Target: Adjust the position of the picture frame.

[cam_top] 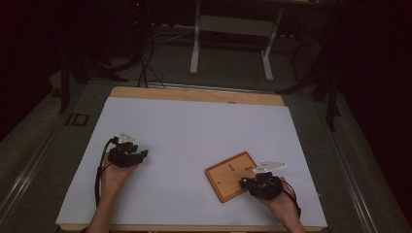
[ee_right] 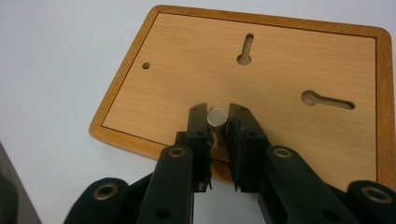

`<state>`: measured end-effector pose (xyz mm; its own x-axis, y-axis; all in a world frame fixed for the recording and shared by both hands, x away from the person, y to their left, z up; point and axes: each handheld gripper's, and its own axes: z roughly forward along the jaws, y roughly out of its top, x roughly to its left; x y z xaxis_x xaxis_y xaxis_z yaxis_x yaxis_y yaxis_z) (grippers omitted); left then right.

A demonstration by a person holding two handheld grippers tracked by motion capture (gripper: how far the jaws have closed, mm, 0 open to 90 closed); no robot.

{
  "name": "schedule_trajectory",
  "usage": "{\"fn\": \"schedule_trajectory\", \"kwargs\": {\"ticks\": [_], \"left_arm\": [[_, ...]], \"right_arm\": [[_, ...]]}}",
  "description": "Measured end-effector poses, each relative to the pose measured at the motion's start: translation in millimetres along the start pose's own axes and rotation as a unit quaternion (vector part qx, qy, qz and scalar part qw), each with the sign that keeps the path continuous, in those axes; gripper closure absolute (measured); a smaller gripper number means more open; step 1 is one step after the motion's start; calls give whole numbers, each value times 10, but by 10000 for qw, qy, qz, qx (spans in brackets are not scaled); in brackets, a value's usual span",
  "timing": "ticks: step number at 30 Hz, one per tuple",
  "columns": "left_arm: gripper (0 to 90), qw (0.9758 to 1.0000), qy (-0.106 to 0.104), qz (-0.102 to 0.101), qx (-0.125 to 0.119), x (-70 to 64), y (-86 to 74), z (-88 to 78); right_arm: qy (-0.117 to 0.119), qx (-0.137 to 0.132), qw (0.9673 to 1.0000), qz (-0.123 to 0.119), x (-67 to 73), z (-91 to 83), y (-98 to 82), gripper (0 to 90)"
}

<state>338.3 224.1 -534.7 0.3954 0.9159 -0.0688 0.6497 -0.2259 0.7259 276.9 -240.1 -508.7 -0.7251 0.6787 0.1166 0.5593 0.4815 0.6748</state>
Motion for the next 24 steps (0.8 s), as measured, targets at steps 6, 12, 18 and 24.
{"fn": "schedule_trajectory", "kwargs": {"ticks": [6,12,18,24], "left_arm": [[503,10000,19,20,27,-2,0,2],[503,10000,32,34,42,-5,0,6],[502,10000,52,28,53,-5,-2,13],[499,10000,52,30,55,-6,-1,10]], "right_arm": [[-135,0,9999,-105,22,45,-8,811],[-300,-81,9992,-254,61,54,-25,839],[-309,-22,9988,-366,66,49,-5,844],[-263,-145,9988,-376,48,1,74,847]]}}
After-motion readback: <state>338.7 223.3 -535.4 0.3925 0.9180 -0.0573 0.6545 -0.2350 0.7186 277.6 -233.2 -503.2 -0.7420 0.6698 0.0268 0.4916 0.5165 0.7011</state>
